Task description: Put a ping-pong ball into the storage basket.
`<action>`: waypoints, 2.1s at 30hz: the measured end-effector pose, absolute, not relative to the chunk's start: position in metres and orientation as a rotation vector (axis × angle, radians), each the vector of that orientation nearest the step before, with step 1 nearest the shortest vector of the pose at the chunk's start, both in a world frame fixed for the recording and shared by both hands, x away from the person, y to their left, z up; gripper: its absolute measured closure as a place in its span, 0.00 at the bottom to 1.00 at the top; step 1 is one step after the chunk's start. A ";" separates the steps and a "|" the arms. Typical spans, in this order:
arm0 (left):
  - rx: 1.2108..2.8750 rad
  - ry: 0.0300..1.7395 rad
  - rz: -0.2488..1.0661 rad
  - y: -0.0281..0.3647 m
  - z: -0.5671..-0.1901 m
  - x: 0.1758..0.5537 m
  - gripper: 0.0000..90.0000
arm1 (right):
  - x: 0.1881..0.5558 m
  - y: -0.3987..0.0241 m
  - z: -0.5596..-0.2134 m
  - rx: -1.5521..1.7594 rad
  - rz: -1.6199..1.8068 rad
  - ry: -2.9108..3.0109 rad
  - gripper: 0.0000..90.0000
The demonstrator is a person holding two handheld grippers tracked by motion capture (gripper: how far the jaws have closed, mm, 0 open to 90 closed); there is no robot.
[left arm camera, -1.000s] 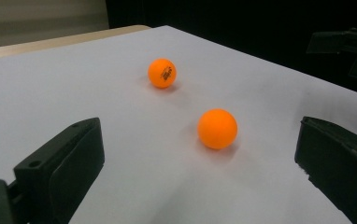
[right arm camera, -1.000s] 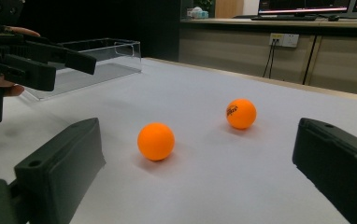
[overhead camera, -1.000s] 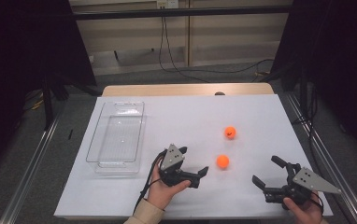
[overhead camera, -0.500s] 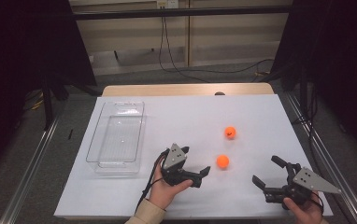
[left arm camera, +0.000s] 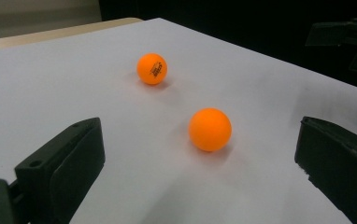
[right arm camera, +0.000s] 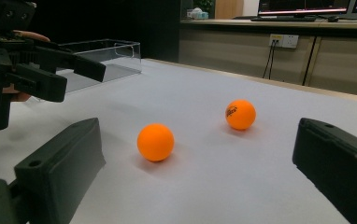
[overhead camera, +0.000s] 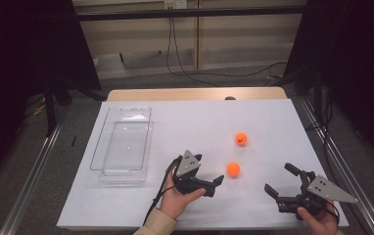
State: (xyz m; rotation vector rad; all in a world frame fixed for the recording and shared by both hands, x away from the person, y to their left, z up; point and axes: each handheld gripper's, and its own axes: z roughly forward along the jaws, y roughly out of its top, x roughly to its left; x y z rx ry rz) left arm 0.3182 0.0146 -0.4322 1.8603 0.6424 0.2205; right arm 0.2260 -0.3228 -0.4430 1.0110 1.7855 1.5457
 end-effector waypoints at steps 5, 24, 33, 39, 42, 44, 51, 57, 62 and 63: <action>1.867 0.649 0.222 0.014 -0.433 0.319 0.02 | 0.226 -0.324 -0.443 1.006 1.544 1.788 0.02; 1.909 0.639 0.209 0.002 -0.436 0.322 0.02 | 0.227 -0.324 -0.443 1.006 1.549 1.786 0.02; 1.921 0.636 0.206 0.000 -0.437 0.323 0.02 | 0.227 -0.324 -0.443 1.003 1.551 1.787 0.02; 1.928 0.639 0.205 -0.001 -0.437 0.323 0.02 | 0.227 -0.324 -0.443 1.002 1.549 1.789 0.02; 1.934 0.636 0.205 -0.002 -0.438 0.323 0.02 | 0.227 -0.324 -0.443 1.002 1.548 1.789 0.02; 1.932 0.637 0.204 -0.002 -0.438 0.324 0.02 | 0.227 -0.324 -0.443 1.005 1.551 1.786 0.02; 1.934 0.639 0.200 -0.004 -0.438 0.326 0.02 | 0.228 -0.324 -0.443 1.004 1.550 1.787 0.02; 1.947 0.636 0.195 -0.009 -0.439 0.327 0.02 | 0.227 -0.324 -0.443 1.004 1.551 1.786 0.02; 1.955 0.639 0.199 -0.011 -0.441 0.329 0.02 | 0.227 -0.324 -0.443 1.004 1.552 1.787 0.02; 1.956 0.639 0.199 -0.011 -0.441 0.329 0.02 | 0.227 -0.324 -0.443 1.004 1.555 1.783 0.02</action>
